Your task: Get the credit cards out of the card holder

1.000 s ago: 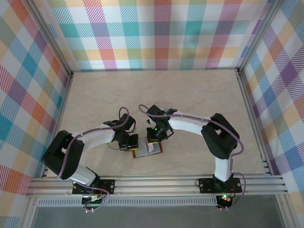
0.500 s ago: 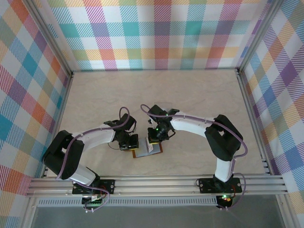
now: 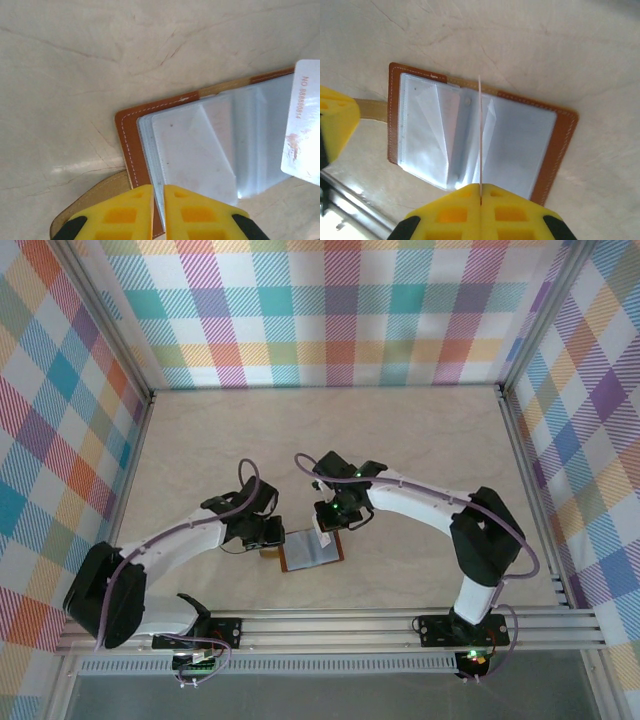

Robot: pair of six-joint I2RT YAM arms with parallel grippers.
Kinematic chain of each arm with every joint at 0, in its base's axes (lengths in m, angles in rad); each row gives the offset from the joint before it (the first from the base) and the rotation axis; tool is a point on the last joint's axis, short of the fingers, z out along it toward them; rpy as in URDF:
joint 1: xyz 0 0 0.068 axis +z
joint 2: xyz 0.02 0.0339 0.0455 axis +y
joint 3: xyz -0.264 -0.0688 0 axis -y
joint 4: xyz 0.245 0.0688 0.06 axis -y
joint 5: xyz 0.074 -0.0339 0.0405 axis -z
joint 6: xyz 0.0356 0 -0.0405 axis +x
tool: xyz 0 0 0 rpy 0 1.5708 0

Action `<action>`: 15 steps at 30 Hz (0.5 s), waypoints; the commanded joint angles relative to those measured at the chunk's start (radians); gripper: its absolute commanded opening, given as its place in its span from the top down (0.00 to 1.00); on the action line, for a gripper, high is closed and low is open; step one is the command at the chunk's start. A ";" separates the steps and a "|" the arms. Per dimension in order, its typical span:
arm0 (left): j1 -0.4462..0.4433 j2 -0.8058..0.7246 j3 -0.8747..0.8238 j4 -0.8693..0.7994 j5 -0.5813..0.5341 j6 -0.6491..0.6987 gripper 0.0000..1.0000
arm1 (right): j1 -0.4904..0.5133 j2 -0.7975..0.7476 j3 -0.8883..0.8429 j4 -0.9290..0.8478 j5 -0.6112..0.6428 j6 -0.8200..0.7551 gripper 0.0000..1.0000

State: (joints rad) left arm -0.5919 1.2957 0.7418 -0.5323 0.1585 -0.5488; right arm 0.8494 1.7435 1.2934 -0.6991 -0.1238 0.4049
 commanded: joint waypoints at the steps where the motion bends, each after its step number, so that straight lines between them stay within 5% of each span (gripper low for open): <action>1: -0.009 -0.049 -0.018 -0.017 -0.047 0.014 0.86 | -0.010 -0.073 0.031 -0.029 0.092 -0.273 1.00; 8: -0.009 -0.083 -0.037 0.012 -0.063 0.006 0.83 | -0.057 -0.137 0.040 -0.006 0.082 -0.794 1.00; 15: -0.009 -0.105 -0.053 0.026 -0.075 0.011 0.83 | -0.211 -0.064 0.217 -0.126 0.113 -1.026 1.00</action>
State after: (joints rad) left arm -0.5919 1.2121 0.7052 -0.5205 0.1020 -0.5491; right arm 0.6884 1.6493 1.4353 -0.7578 -0.0292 -0.4328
